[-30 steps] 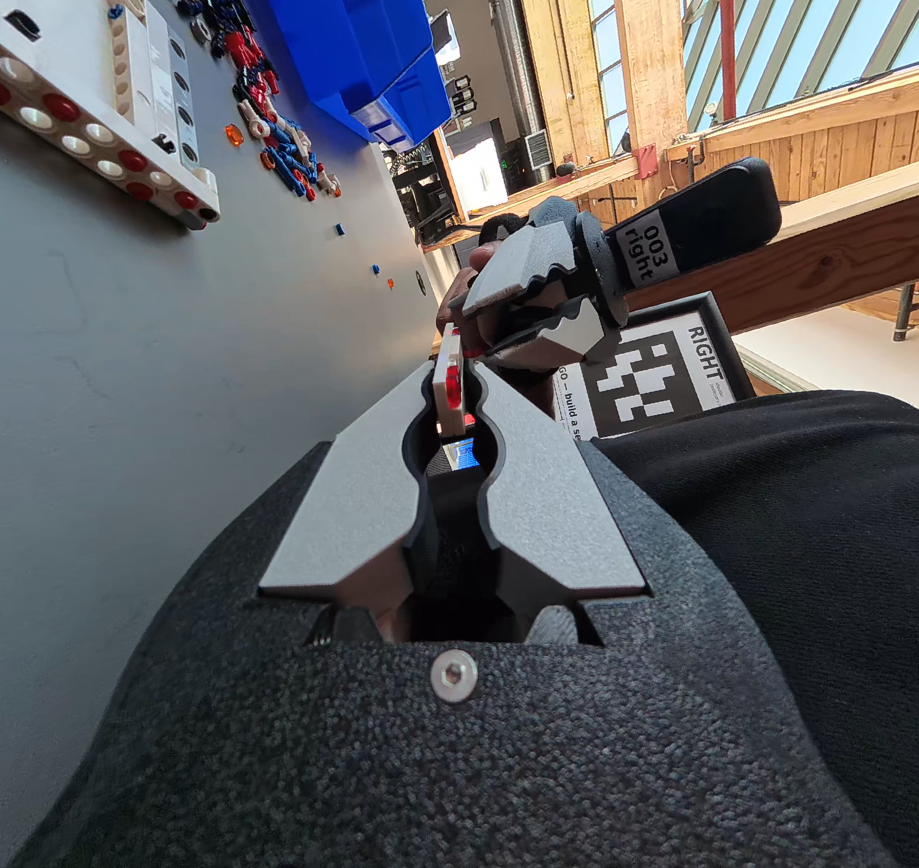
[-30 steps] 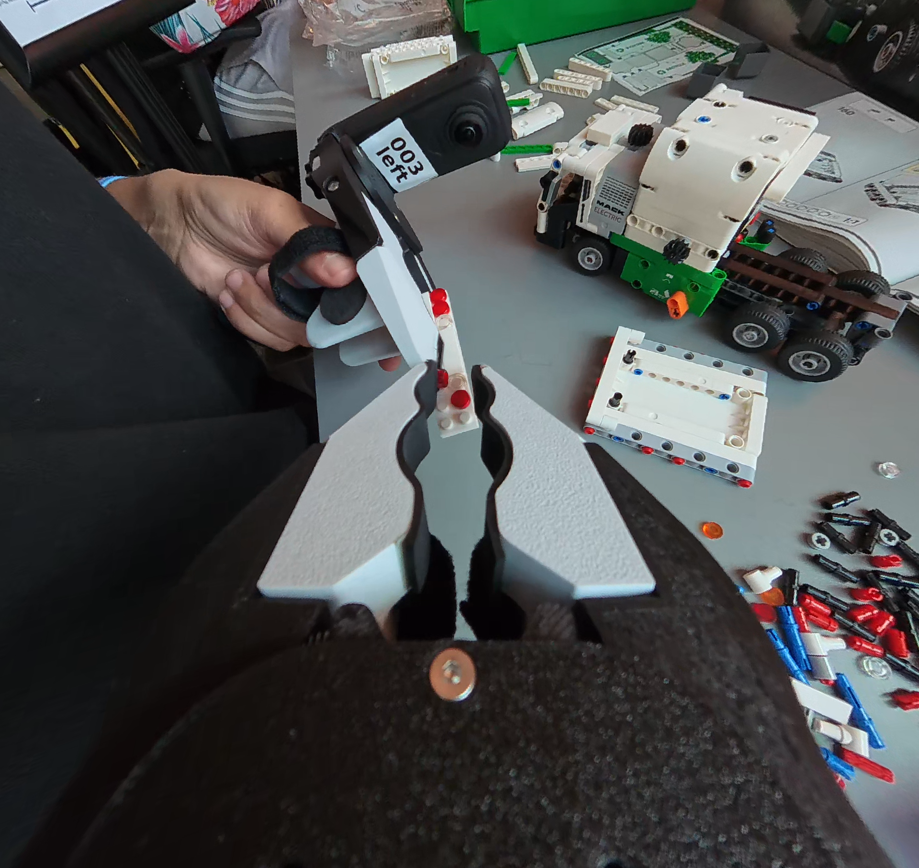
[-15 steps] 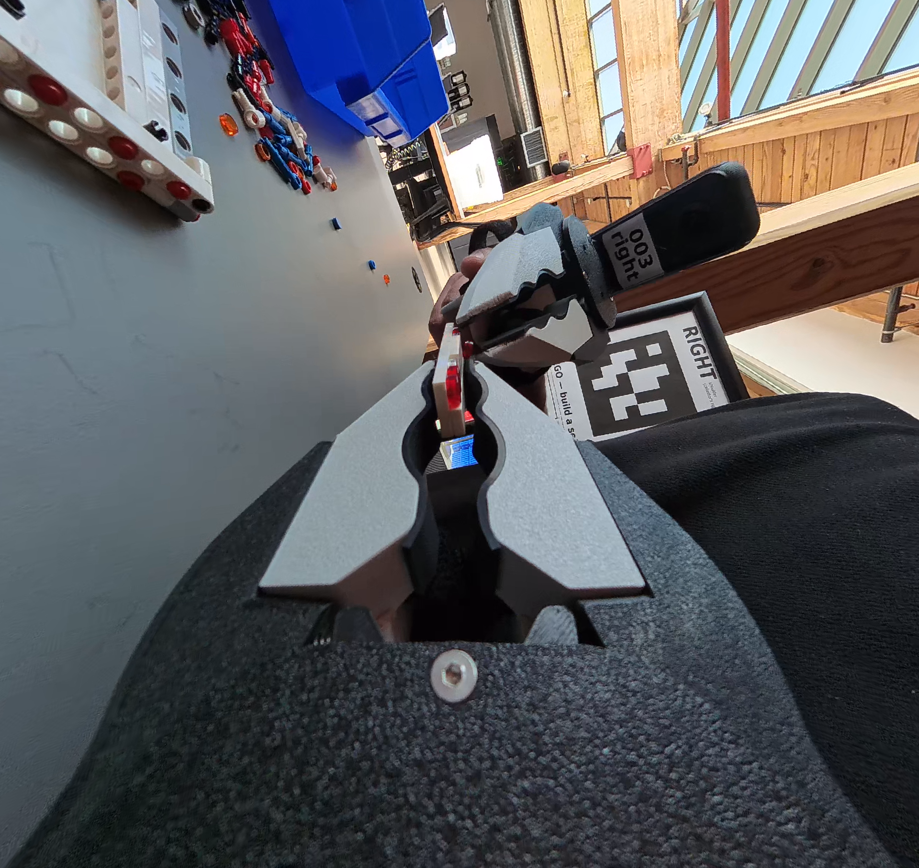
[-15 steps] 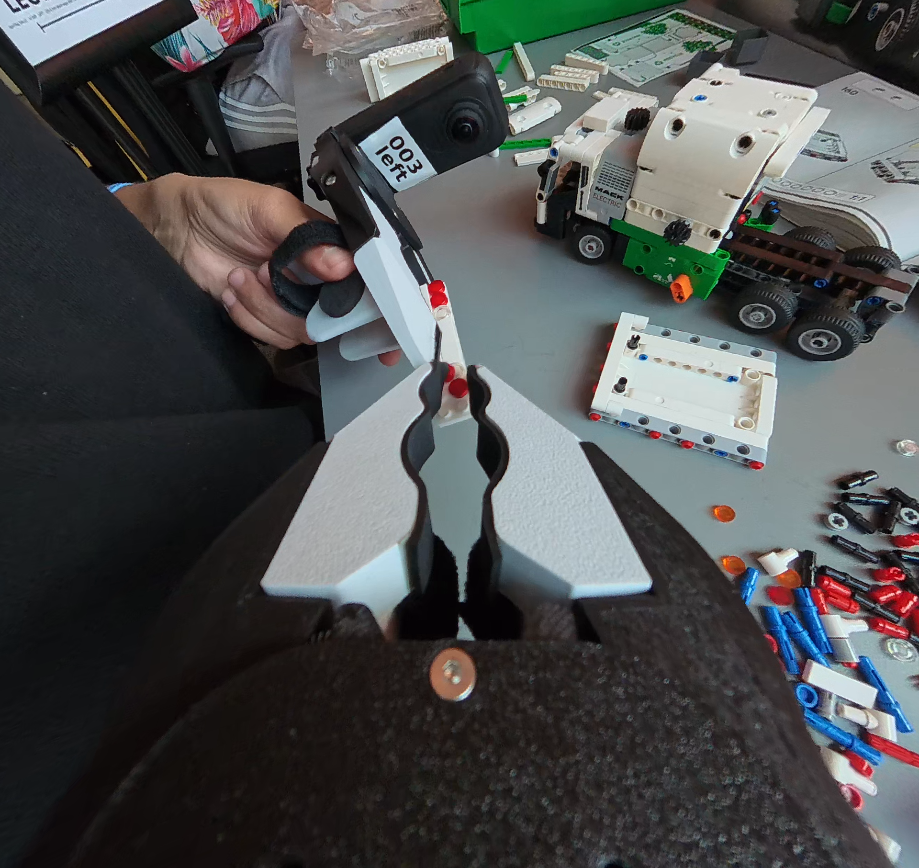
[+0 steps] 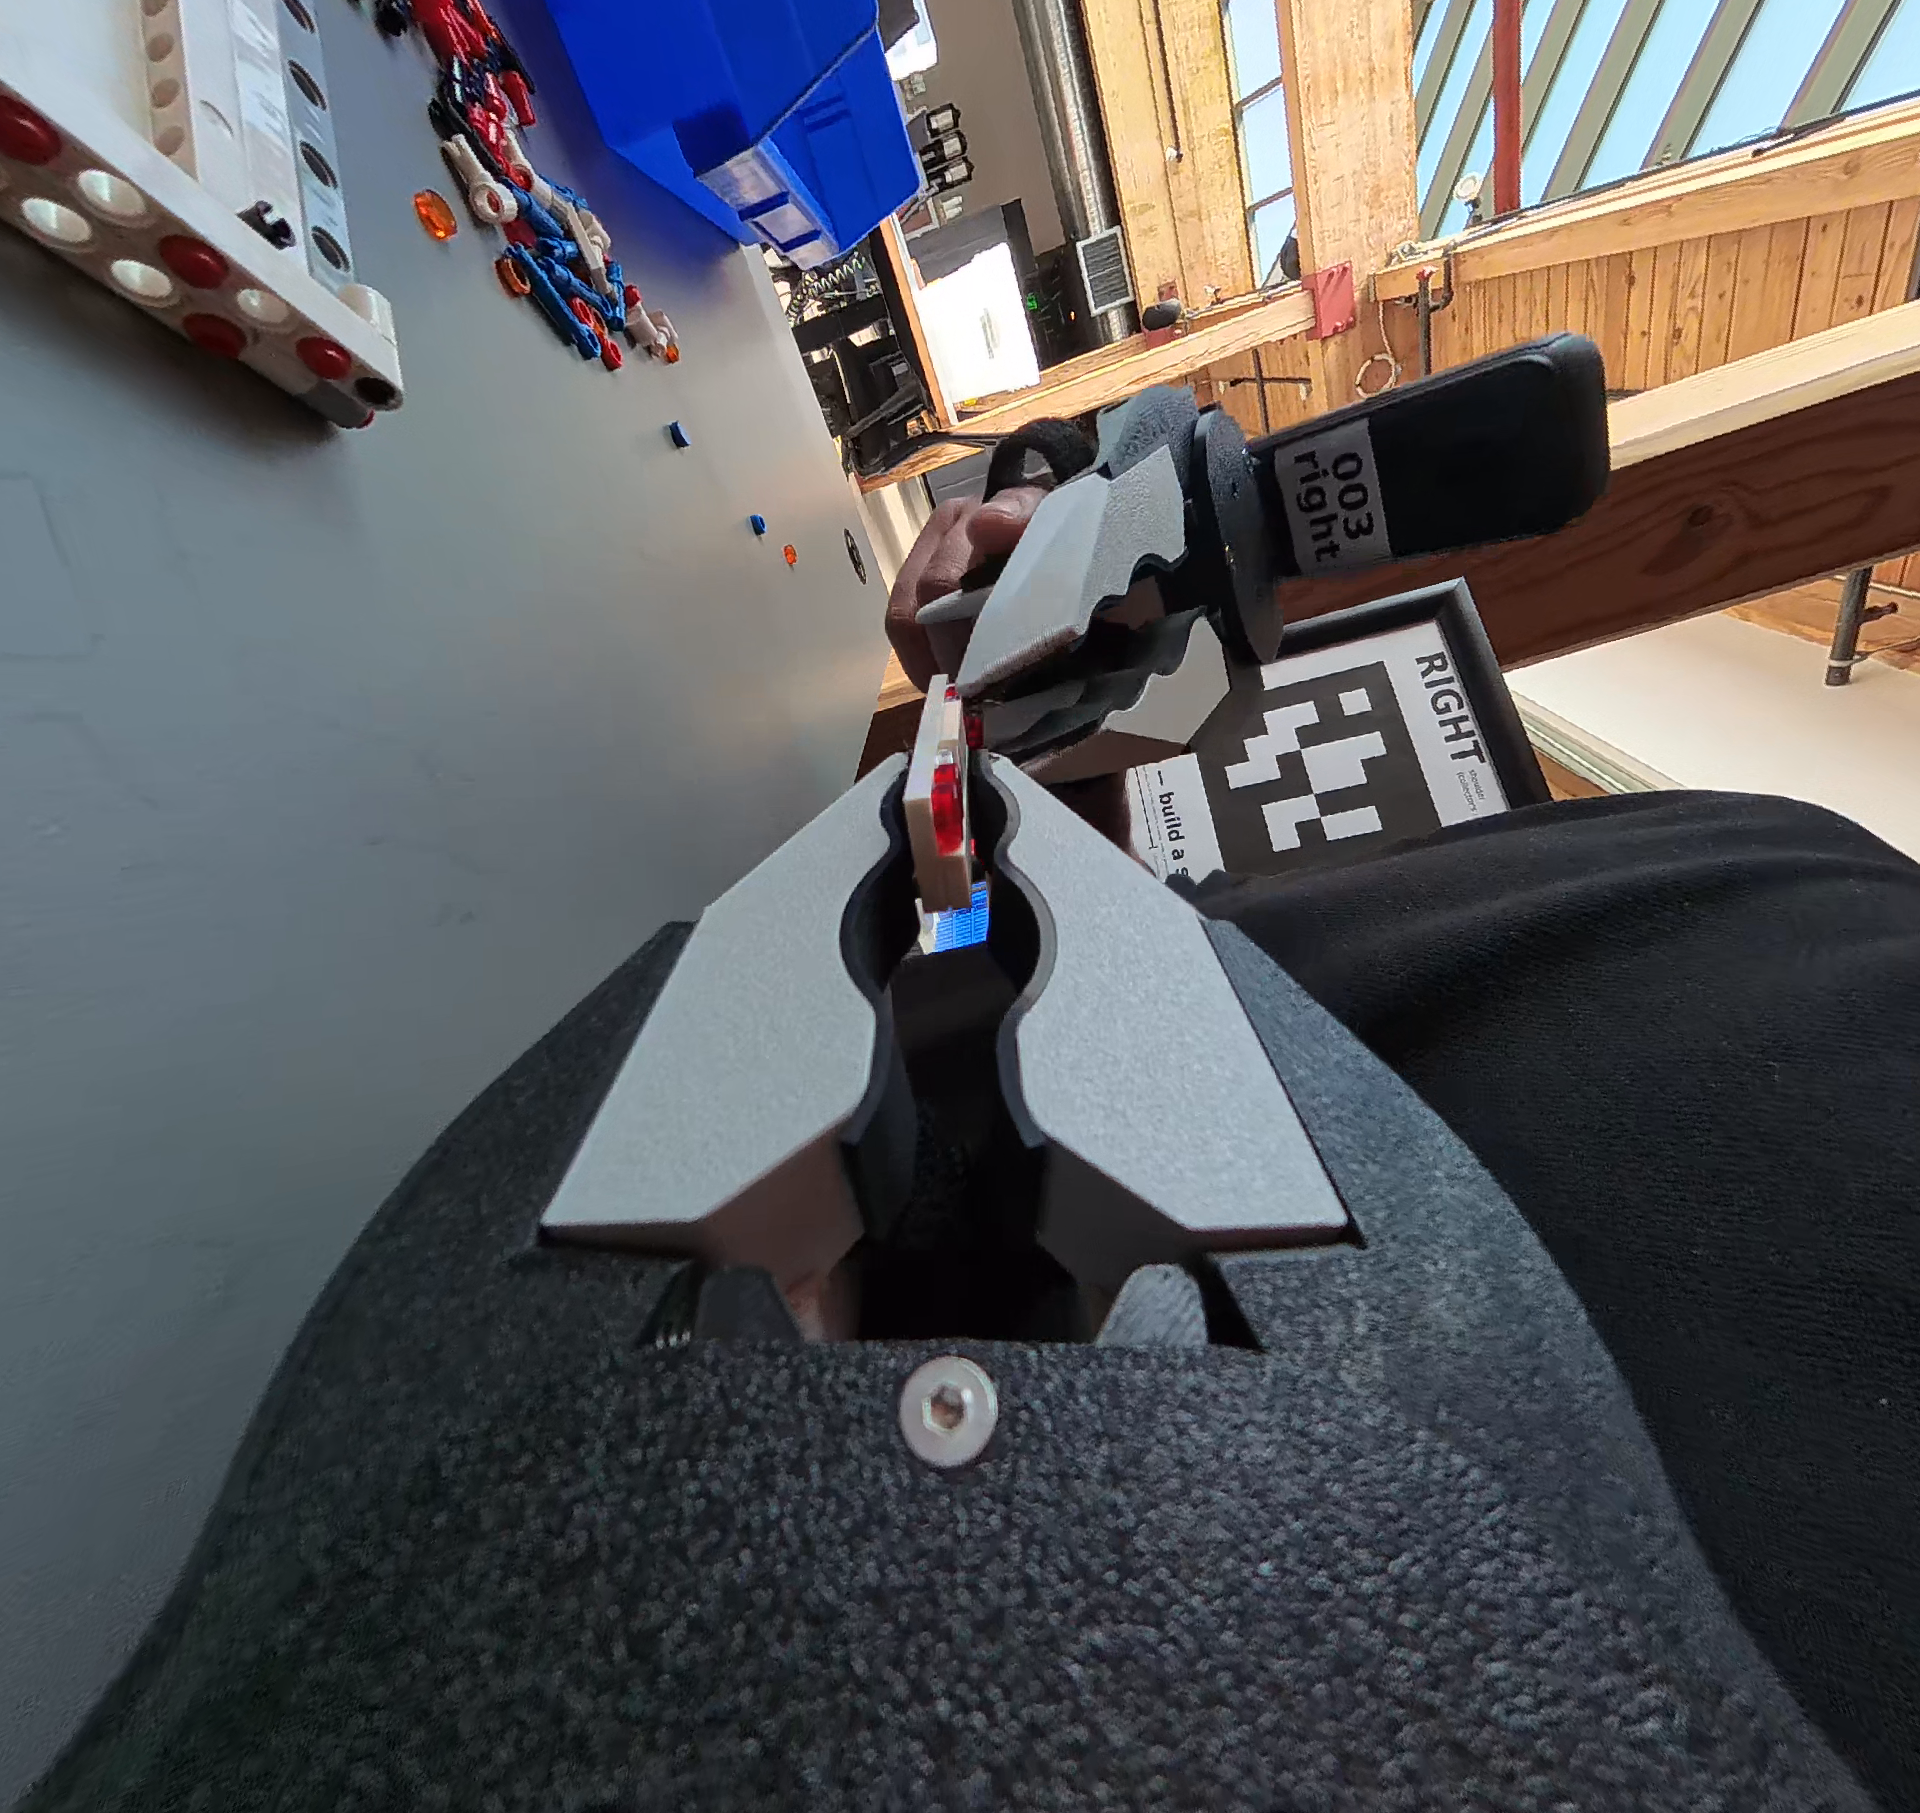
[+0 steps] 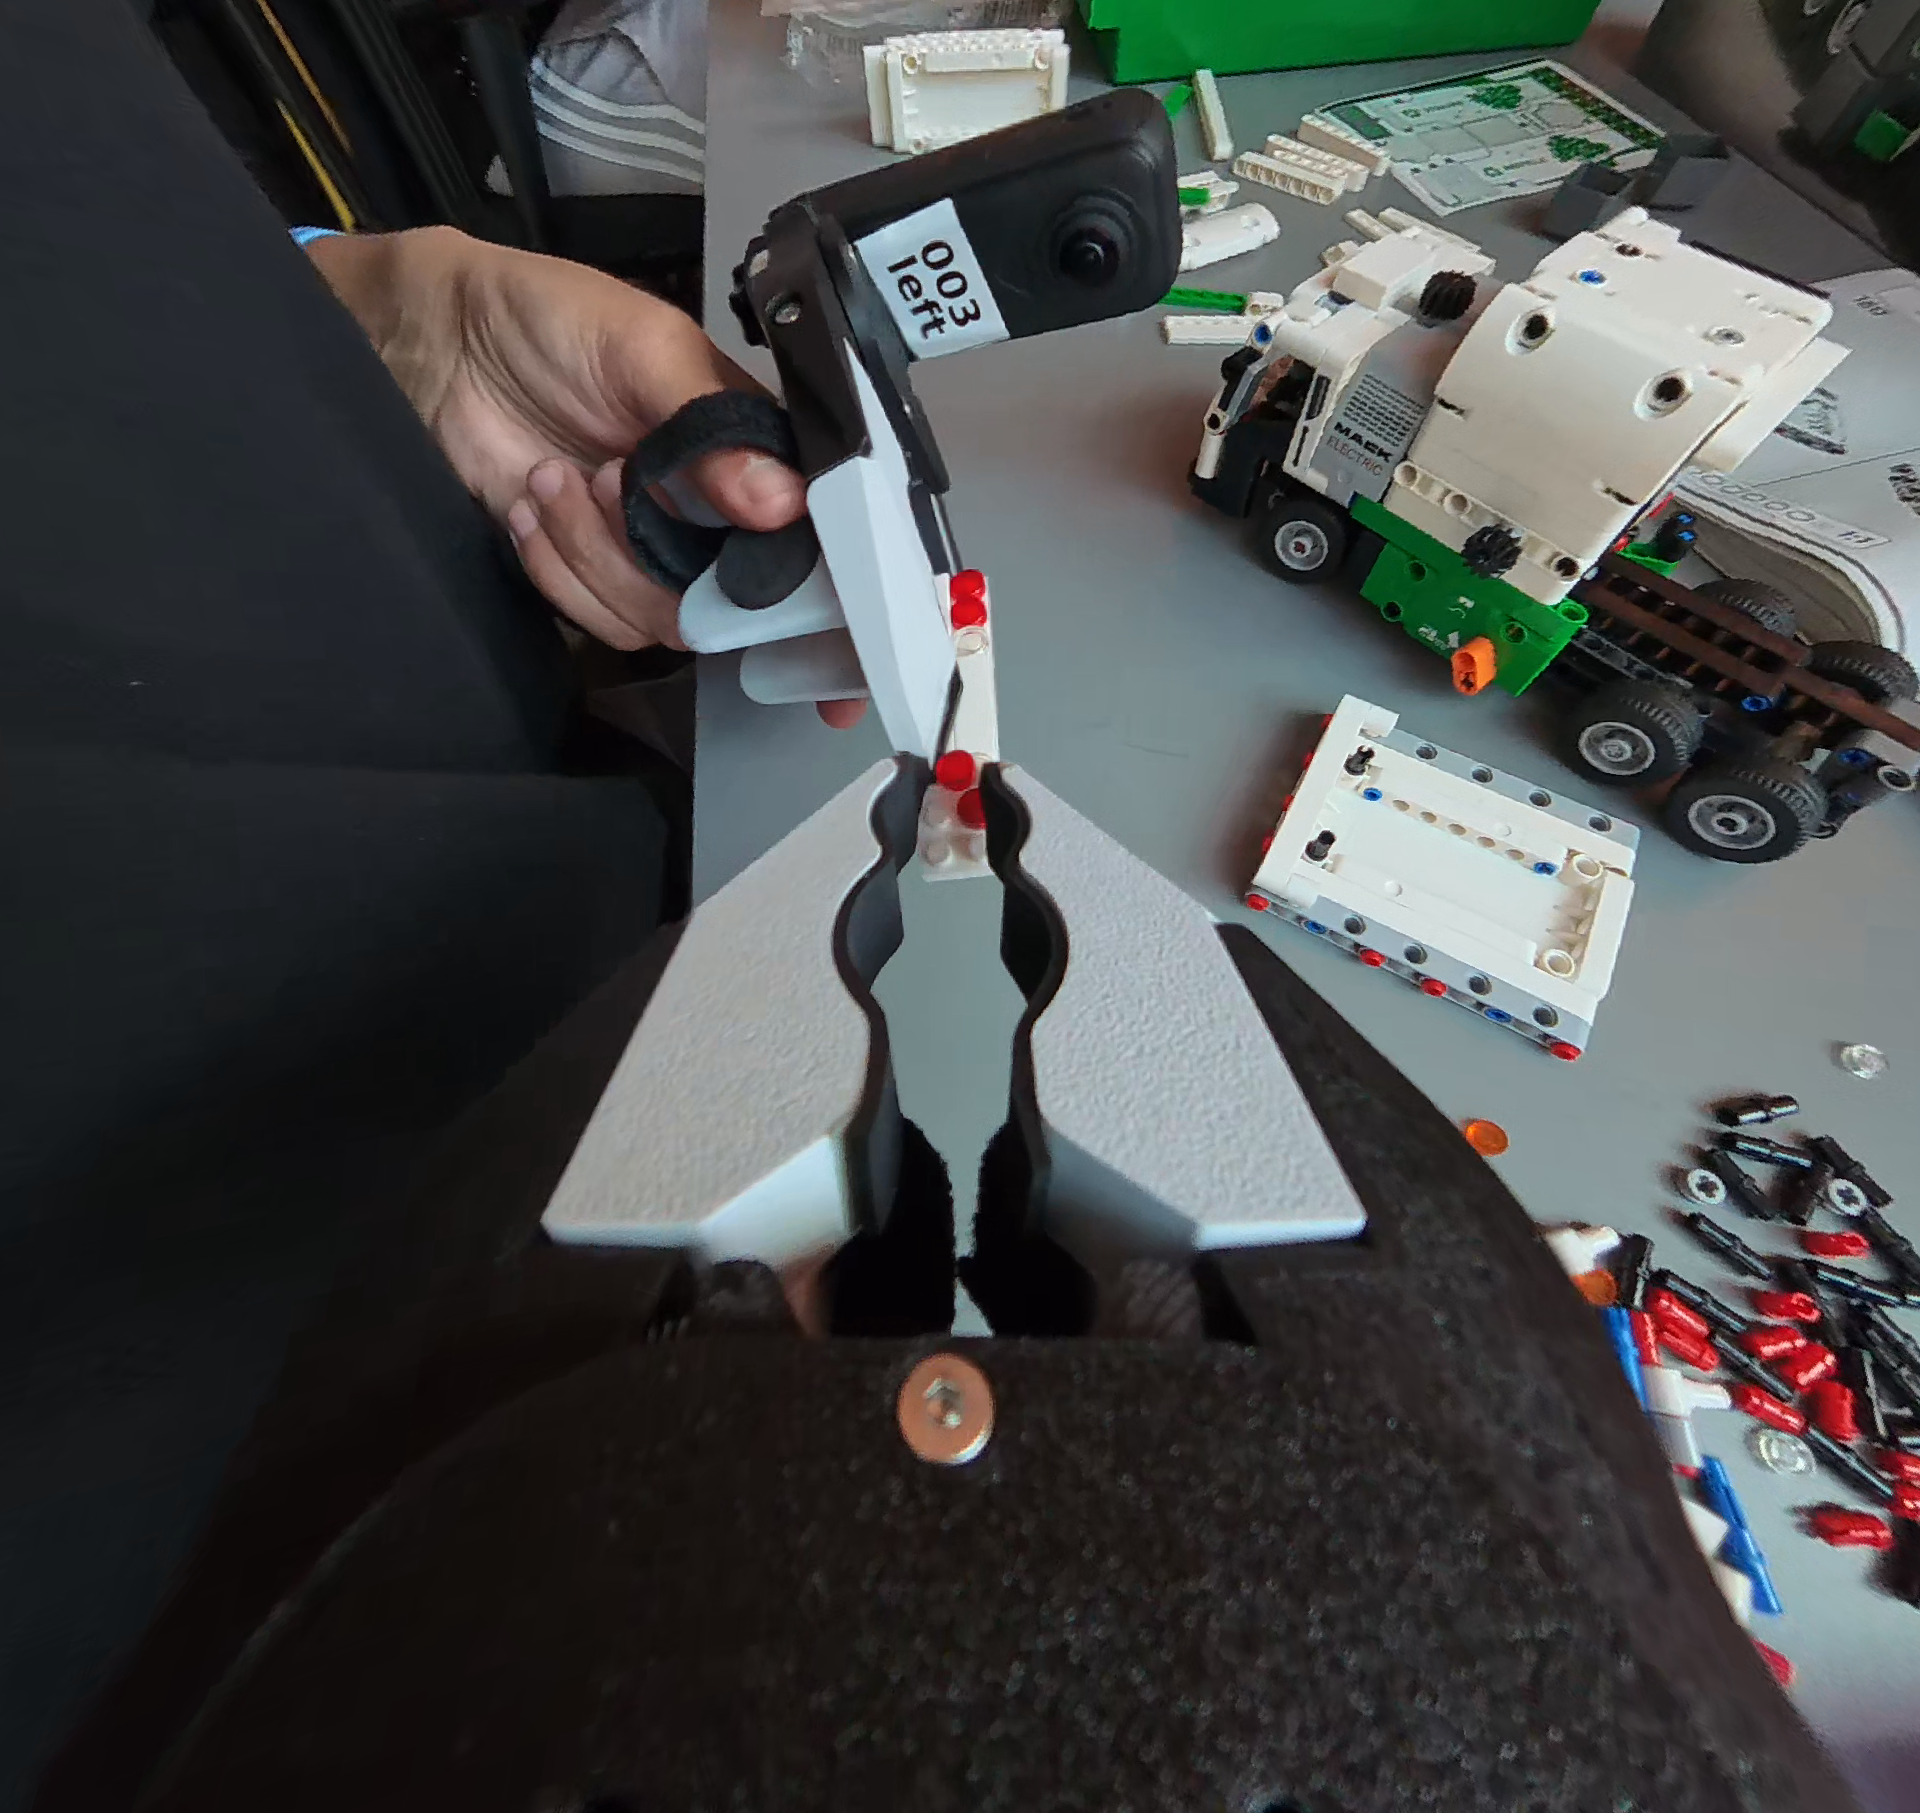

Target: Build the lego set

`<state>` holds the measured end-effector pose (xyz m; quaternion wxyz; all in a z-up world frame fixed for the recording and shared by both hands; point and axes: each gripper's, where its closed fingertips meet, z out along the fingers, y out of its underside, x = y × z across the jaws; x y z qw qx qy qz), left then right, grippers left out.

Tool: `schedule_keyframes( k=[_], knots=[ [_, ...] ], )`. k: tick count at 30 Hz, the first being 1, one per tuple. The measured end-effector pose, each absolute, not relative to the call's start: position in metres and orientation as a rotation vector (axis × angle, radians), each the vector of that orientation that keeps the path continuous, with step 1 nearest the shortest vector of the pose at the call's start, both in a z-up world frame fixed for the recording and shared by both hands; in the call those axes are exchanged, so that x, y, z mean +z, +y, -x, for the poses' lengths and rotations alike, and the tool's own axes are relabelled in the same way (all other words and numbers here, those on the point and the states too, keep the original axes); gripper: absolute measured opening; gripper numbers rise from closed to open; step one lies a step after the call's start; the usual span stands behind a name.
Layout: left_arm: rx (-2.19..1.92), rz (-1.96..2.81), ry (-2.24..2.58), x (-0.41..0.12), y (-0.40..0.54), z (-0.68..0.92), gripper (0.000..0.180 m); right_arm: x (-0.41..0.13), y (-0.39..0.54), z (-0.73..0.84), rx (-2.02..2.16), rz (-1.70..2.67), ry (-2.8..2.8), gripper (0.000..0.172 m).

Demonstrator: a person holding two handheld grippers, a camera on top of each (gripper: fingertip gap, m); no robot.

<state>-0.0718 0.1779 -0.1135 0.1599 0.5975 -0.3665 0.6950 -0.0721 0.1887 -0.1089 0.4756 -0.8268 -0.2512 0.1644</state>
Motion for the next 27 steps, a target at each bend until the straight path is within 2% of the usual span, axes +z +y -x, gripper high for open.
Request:
schedule_keyframes(
  k=[15, 23, 27],
  knots=[
    [1.95, -1.783, -1.086, -0.1202, 0.1828, 0.0727, 0.005, -0.1141, 0.1931, 0.0701, 0.329, 2.047, -0.689, 0.0],
    [1.948, -1.816, -1.127, -0.1218, 0.185, 0.0724, 0.005, -0.1109, 0.1913, 0.0644, 0.333, 2.049, -0.634, 0.0],
    [1.957, -1.779, -1.09, -0.1182, 0.1831, 0.0721, 0.005, -0.1104, 0.1897, 0.0701, 0.363, 2.04, -0.654, 0.008]
  ],
)
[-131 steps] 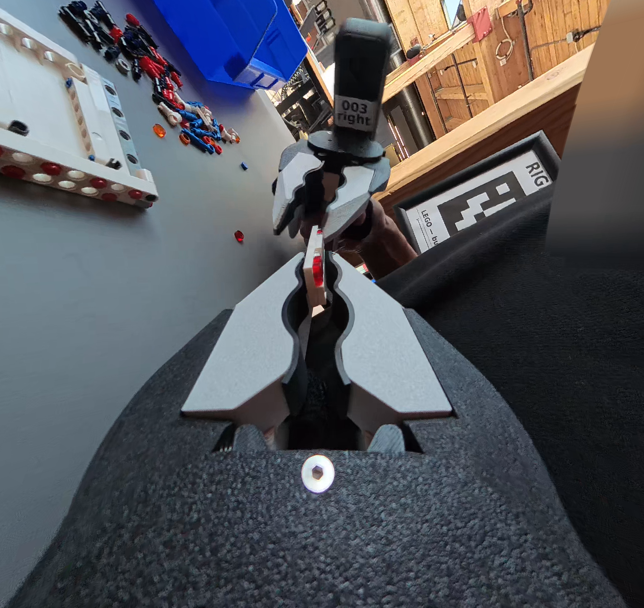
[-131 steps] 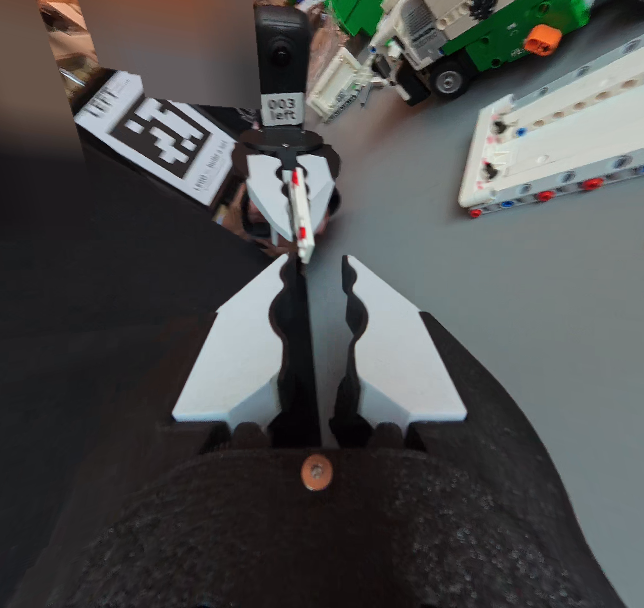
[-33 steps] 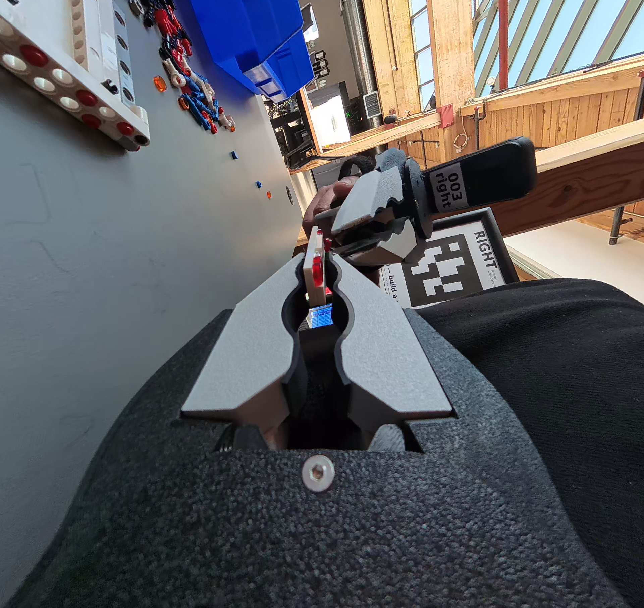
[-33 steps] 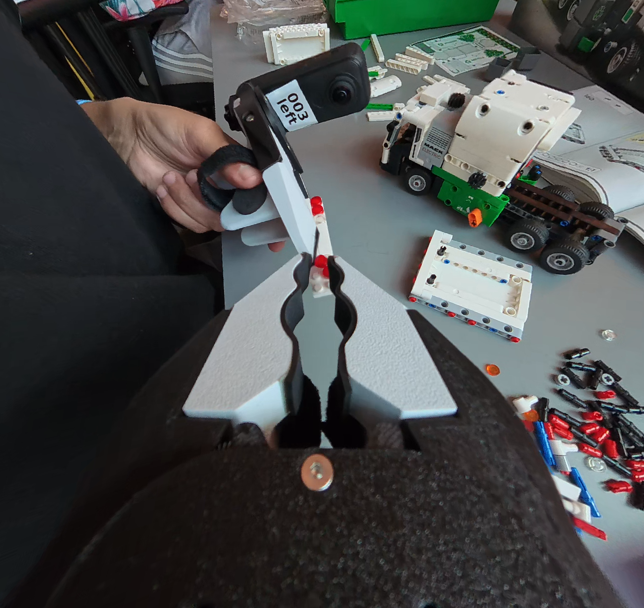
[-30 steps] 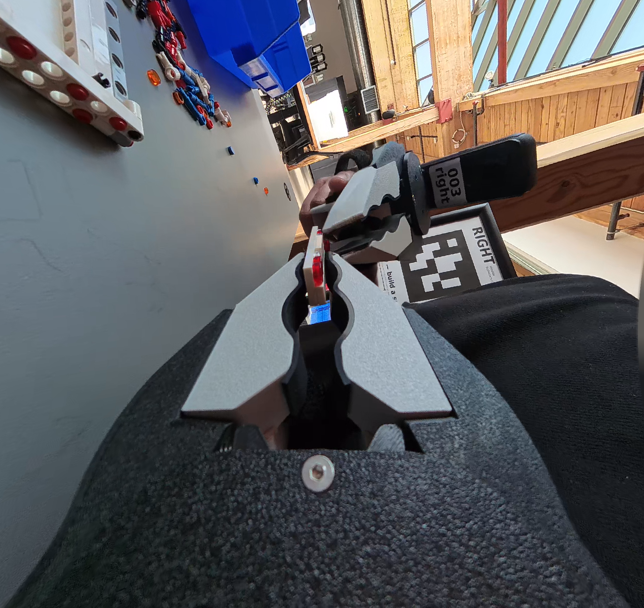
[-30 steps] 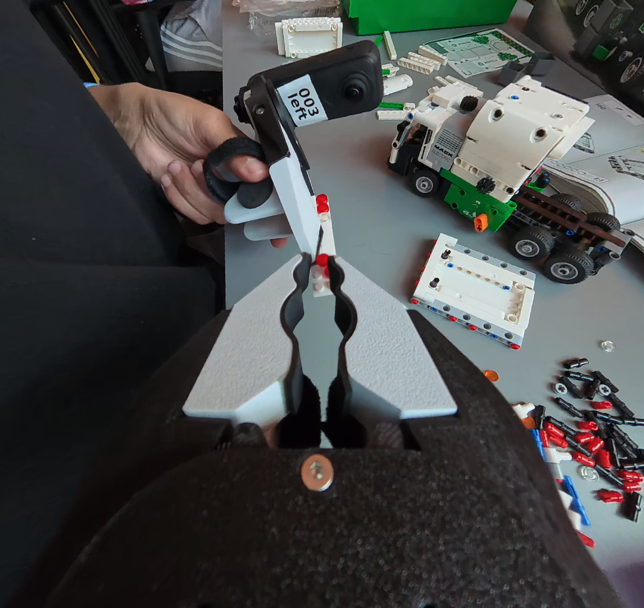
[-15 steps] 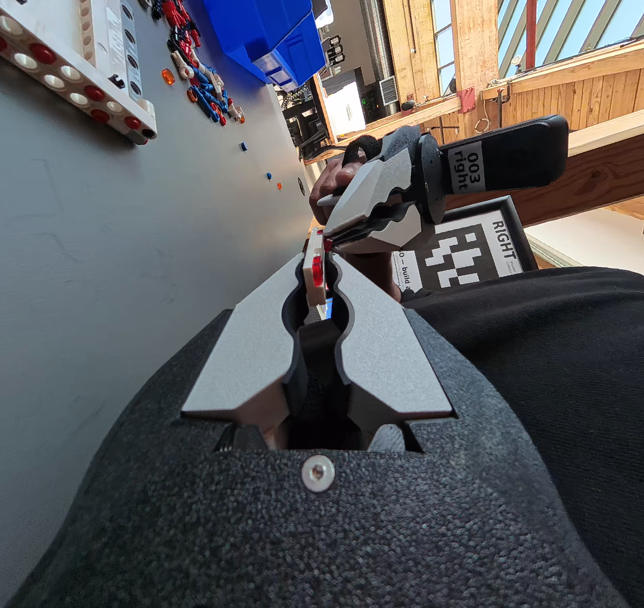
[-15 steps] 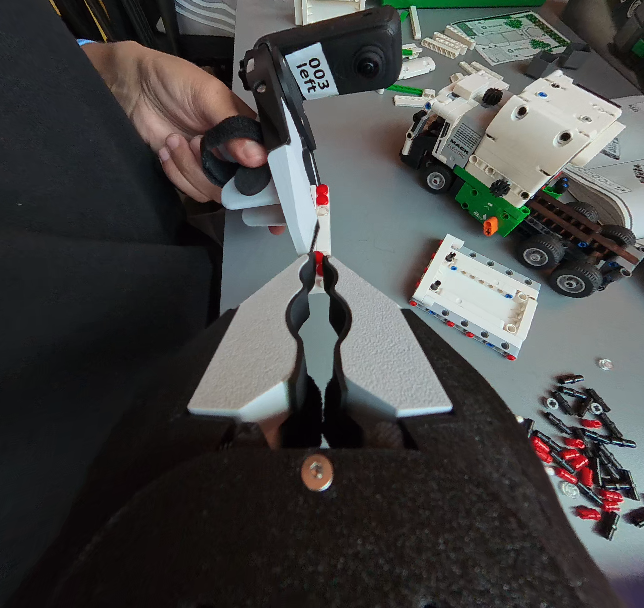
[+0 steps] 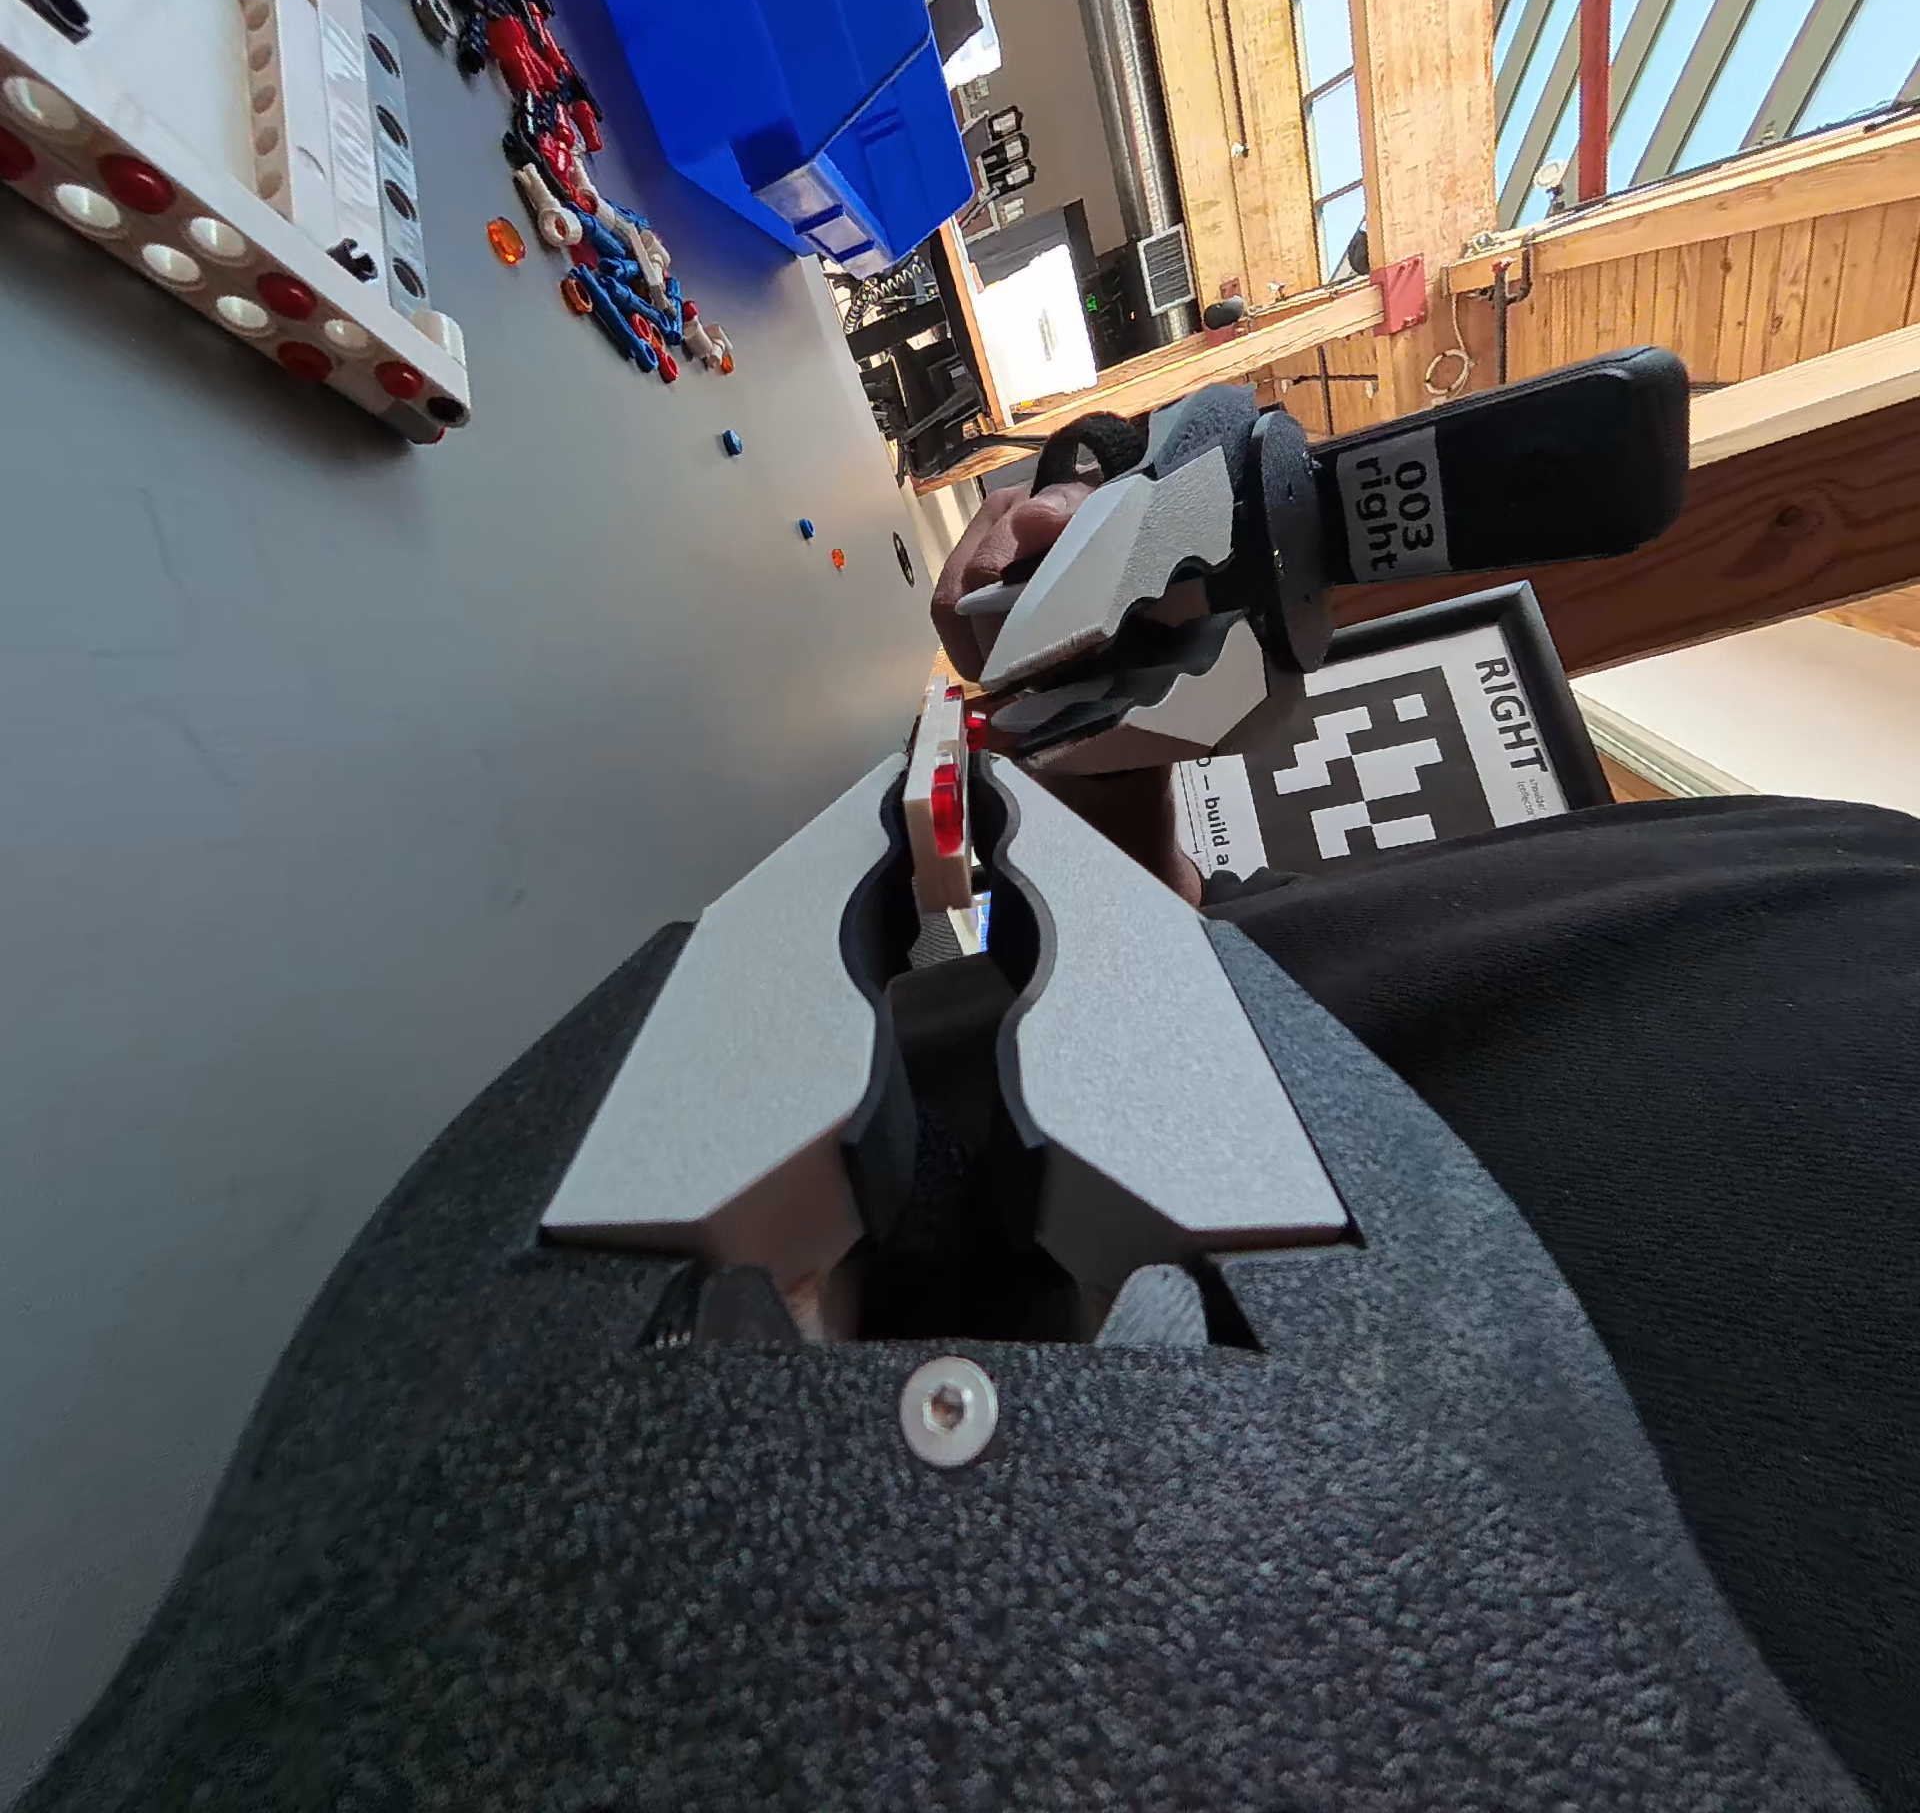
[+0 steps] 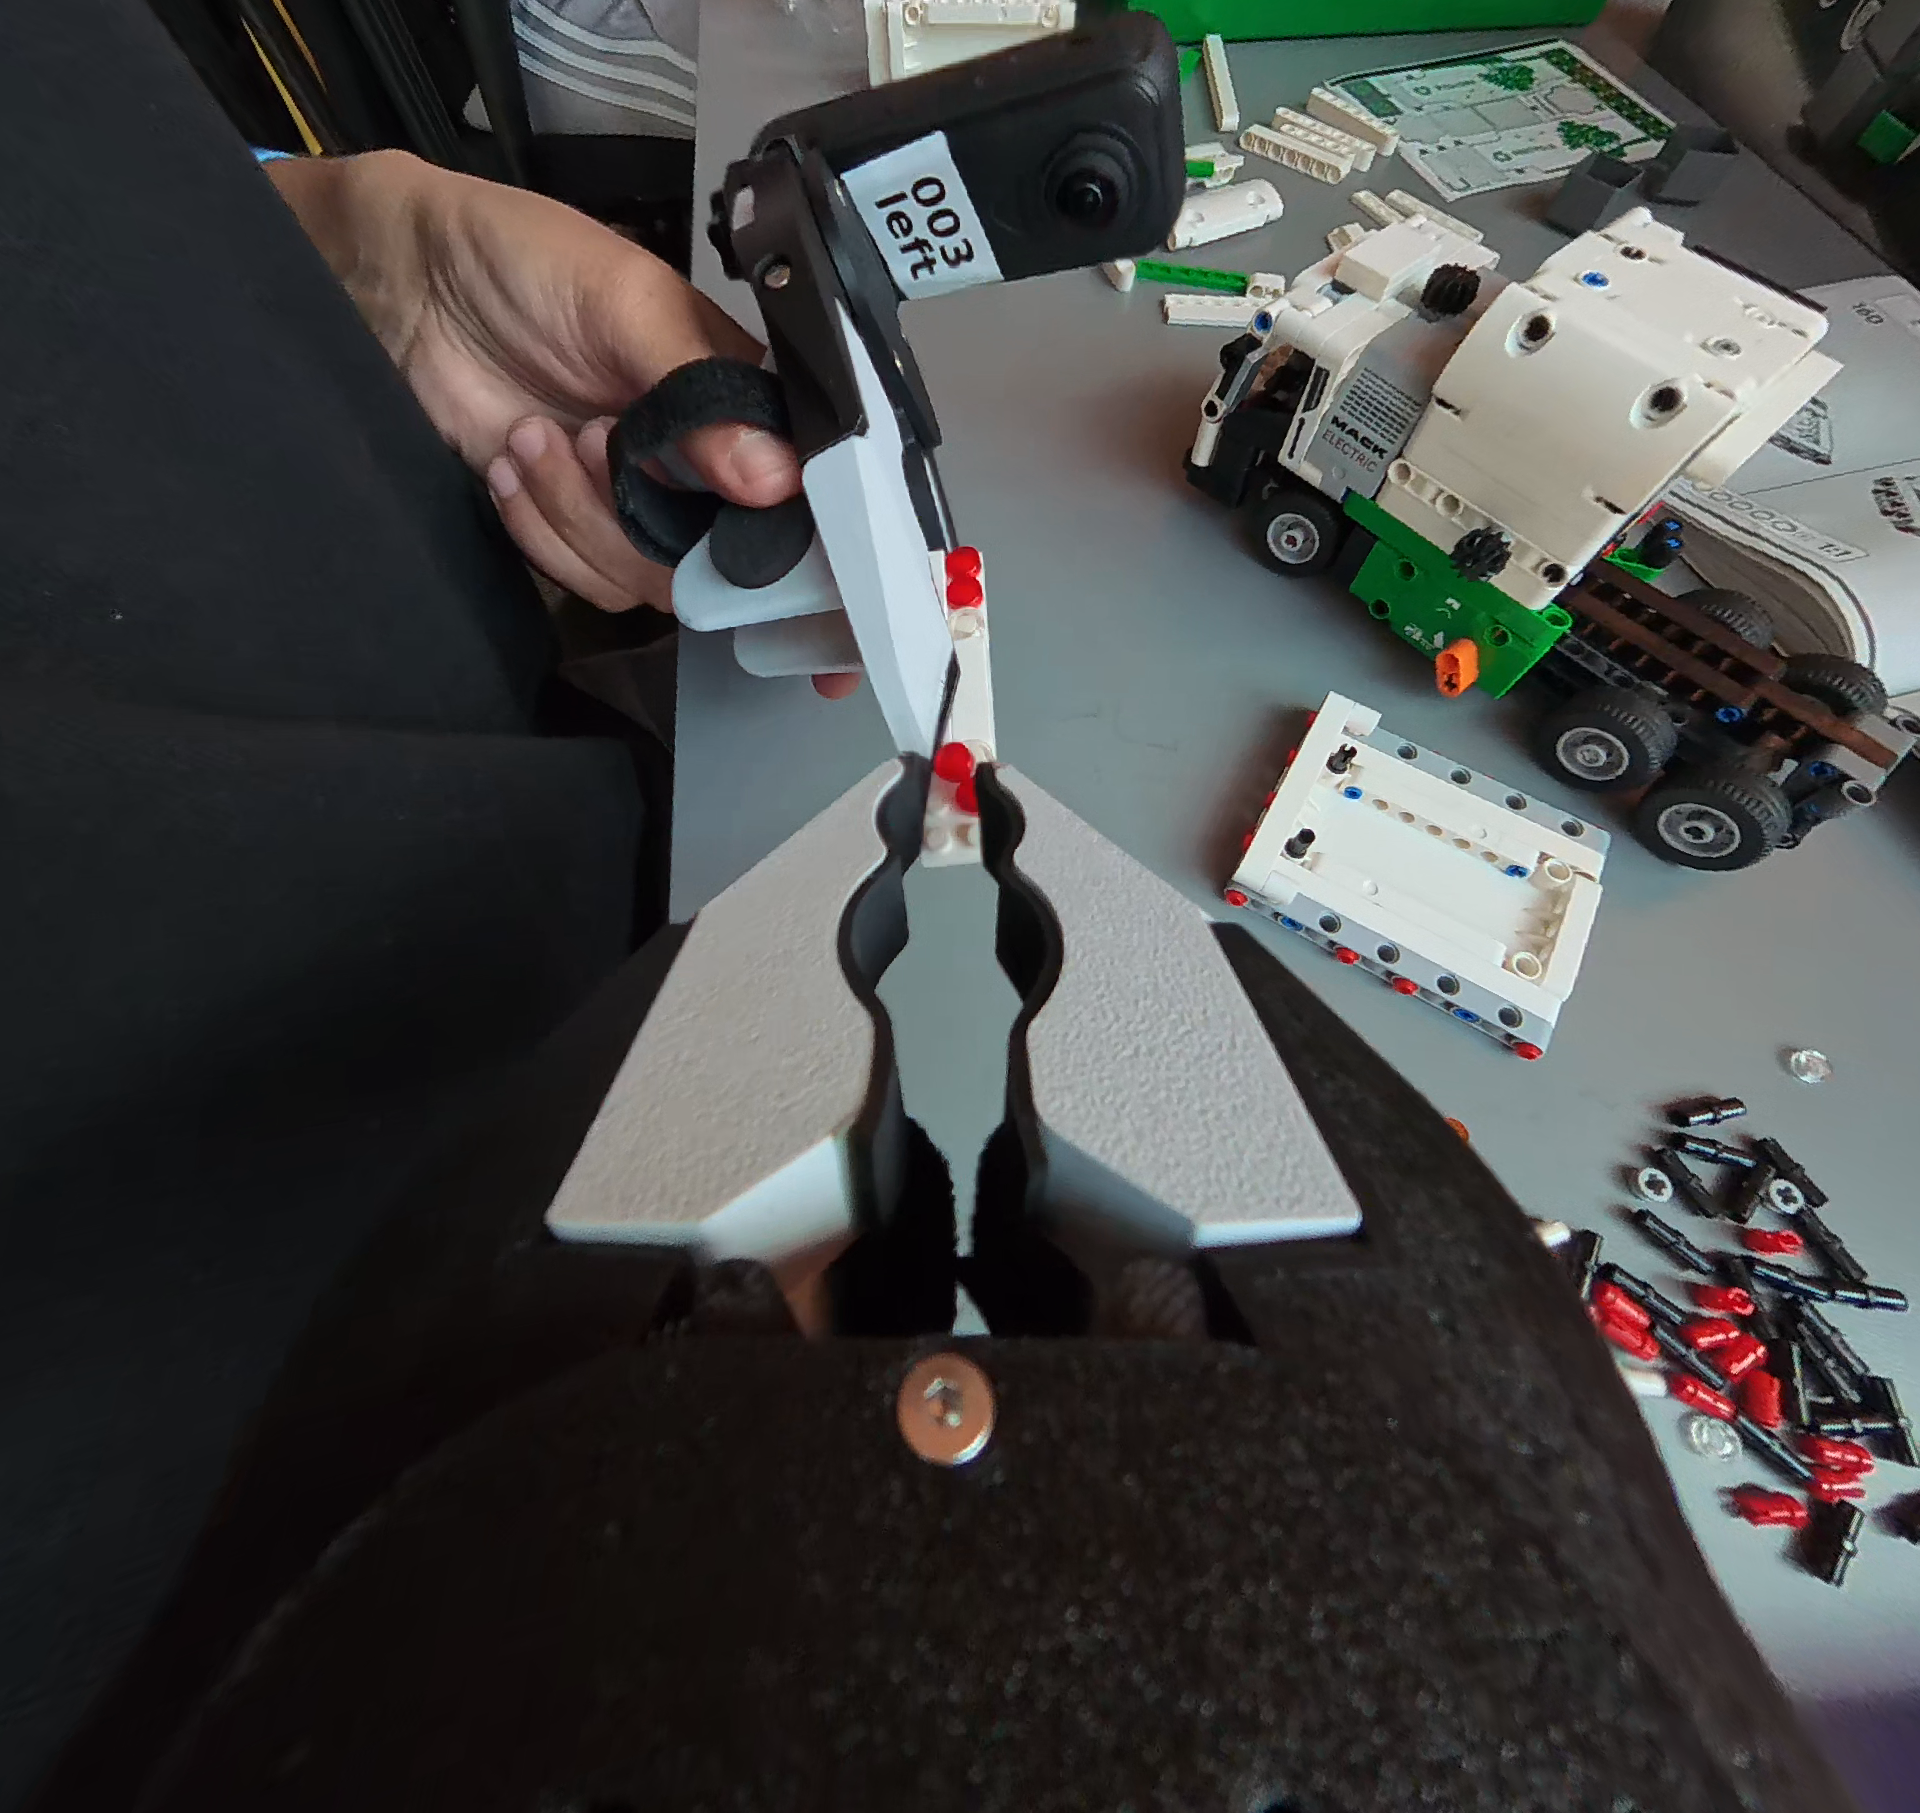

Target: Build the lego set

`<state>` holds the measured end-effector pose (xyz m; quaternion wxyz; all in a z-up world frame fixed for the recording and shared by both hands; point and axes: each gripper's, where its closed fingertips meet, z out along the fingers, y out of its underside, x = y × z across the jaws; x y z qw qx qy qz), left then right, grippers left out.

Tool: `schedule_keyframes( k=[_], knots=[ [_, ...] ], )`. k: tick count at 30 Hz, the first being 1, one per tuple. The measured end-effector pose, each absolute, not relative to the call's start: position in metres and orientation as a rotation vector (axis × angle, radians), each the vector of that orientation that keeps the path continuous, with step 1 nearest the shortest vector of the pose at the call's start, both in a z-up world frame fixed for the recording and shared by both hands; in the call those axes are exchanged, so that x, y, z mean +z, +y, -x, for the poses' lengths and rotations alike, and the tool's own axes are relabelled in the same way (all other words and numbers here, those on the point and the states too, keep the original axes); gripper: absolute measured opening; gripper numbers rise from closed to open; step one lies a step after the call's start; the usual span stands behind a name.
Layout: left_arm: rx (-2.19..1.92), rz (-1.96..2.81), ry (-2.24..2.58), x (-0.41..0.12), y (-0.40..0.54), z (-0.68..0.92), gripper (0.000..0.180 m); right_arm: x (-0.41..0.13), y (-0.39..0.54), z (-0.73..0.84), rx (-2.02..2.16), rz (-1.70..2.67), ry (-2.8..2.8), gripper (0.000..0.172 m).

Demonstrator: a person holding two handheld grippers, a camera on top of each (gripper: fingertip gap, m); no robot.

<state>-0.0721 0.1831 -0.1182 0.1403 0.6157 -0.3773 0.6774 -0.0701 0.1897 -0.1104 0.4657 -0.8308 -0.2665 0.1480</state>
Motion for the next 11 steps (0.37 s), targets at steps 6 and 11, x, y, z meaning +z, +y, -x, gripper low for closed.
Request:
schedule_keyframes(
  k=[6, 11],
  knots=[
    [1.934, -1.713, -1.068, -0.115, 0.178, 0.075, 0.005, -0.109, 0.186, 0.078, 0.326, 1.993, -0.812, 0.01],
    [1.88, -1.679, -1.103, -0.116, 0.174, 0.079, 0.005, -0.105, 0.183, 0.082, 0.326, 1.967, -1.023, 0.01]
  ],
)
